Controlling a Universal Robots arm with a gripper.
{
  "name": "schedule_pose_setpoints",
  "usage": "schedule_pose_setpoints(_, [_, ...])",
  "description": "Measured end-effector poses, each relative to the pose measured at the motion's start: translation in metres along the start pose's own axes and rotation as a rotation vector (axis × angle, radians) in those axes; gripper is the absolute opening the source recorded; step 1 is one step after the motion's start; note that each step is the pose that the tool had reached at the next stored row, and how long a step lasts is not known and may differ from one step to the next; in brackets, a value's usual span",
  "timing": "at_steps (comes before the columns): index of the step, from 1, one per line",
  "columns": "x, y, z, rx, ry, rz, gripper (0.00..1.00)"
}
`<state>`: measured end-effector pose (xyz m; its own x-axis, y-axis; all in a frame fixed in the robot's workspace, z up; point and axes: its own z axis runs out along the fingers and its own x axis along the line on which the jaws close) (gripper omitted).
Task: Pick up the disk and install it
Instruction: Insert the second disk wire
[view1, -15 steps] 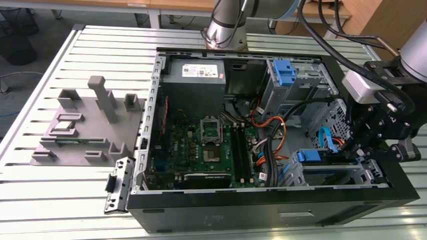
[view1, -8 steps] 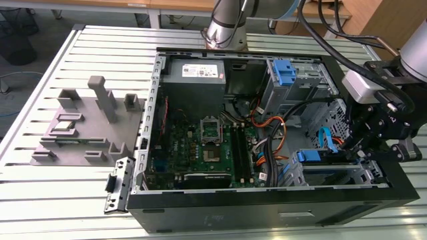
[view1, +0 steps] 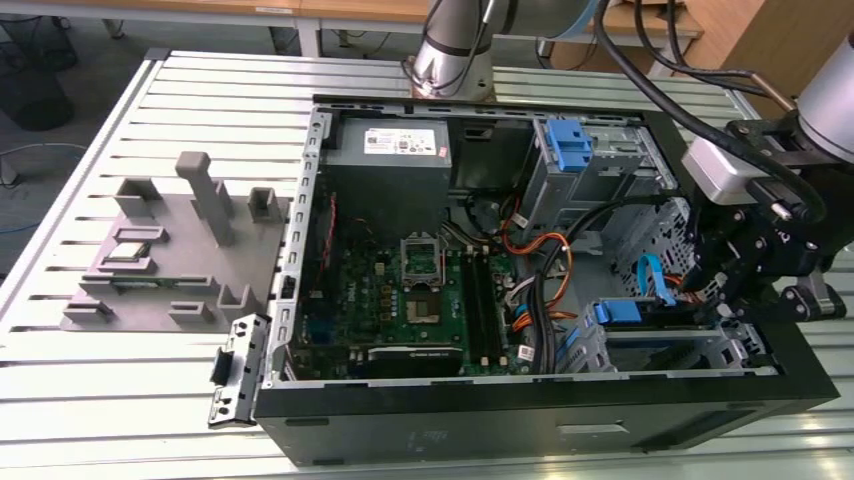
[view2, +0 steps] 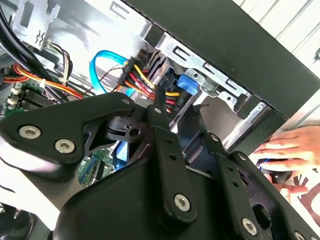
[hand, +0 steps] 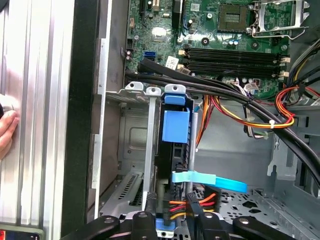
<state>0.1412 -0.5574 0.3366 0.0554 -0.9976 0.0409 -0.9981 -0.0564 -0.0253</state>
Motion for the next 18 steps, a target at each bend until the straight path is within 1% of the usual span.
schedule_pose_setpoints(8, [-0.0041,-0.0001,0.0052,0.0004,-0.0003,-0.01,0.37])
schedule_pose_setpoints(18, [-0.0043,-0.0001,0.0054,0.0006,-0.0004,-0.013,0.37])
